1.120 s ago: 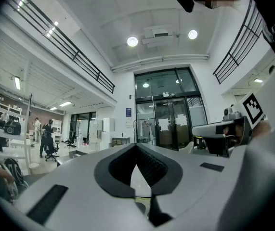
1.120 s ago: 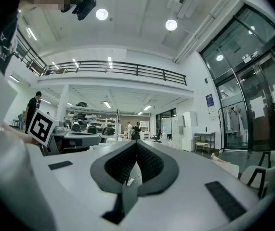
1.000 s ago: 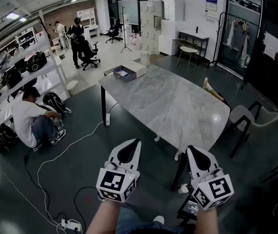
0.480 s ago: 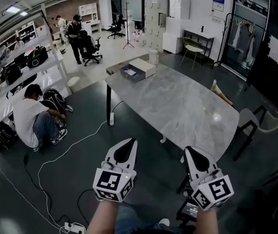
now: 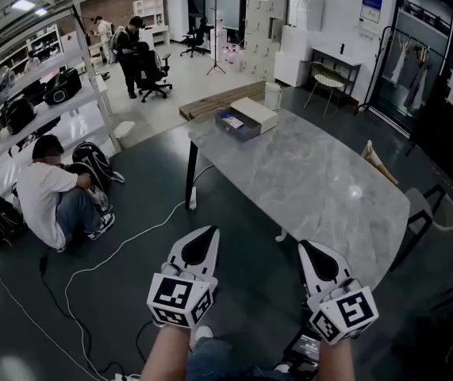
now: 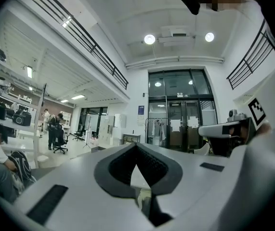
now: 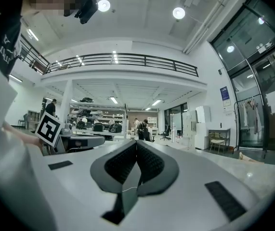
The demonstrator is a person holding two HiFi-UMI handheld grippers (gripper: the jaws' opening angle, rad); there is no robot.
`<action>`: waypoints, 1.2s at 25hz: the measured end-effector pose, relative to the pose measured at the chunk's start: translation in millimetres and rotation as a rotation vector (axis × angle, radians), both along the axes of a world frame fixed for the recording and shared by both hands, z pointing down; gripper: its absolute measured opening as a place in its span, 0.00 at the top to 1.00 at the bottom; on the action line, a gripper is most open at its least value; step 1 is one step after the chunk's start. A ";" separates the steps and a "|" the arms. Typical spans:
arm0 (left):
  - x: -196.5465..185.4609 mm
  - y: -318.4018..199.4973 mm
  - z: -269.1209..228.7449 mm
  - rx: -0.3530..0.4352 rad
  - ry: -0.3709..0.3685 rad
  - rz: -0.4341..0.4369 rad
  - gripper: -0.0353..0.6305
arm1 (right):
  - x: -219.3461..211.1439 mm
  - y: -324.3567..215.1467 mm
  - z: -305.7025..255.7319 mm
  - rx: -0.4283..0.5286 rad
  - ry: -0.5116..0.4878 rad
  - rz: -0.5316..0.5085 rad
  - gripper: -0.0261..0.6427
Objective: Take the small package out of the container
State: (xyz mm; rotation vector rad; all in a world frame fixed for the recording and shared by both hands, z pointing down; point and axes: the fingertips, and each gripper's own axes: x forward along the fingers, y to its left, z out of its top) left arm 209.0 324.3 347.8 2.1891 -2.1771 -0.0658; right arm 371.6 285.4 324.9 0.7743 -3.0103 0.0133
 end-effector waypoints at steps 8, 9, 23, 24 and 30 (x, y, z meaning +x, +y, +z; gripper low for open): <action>-82.2 -6.4 -6.0 -0.011 -0.013 0.039 0.93 | -94.1 -6.9 -9.5 -0.002 -0.016 0.016 0.92; -89.6 -7.7 -6.3 -0.010 -0.015 0.041 0.93 | -103.2 -7.0 -10.6 0.001 -0.014 0.012 0.92; -150.3 -65.1 -4.7 -0.001 -0.010 0.005 0.93 | -171.0 -69.4 -2.8 -0.004 0.009 -0.042 0.92; -153.9 -75.6 -5.2 -0.002 -0.016 0.002 0.93 | -175.3 -80.6 -2.4 -0.003 0.007 -0.045 0.92; -178.2 -153.4 -18.8 0.000 -0.042 0.005 0.93 | -199.5 -157.8 -7.0 0.000 -0.010 -0.054 0.92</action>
